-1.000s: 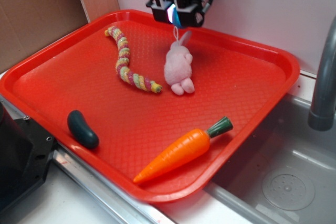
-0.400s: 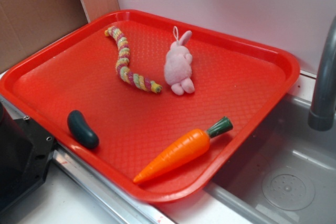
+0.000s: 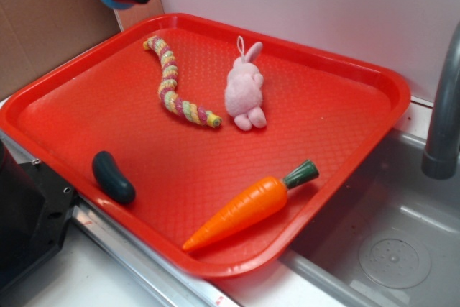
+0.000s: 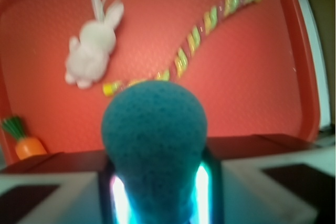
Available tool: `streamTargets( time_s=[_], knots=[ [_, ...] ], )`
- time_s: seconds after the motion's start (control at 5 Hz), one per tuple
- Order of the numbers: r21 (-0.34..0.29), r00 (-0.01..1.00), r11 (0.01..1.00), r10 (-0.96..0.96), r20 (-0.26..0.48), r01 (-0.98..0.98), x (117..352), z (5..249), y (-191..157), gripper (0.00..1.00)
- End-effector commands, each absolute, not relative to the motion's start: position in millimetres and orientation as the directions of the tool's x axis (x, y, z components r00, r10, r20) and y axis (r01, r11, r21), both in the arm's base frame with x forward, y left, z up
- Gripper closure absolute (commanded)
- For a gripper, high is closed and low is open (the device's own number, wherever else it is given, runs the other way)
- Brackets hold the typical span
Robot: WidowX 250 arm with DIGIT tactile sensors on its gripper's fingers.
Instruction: Grab the blue ball.
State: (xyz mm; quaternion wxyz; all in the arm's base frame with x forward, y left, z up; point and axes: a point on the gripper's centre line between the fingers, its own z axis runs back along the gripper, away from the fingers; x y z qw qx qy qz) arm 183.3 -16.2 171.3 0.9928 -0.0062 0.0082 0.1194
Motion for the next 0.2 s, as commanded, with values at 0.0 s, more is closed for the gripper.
streamTargets(
  time_s=[0.0],
  knots=[
    [0.000,0.969,0.970,0.242,0.044,-0.242,165.9,172.2,-25.0,1.00]
  ],
)
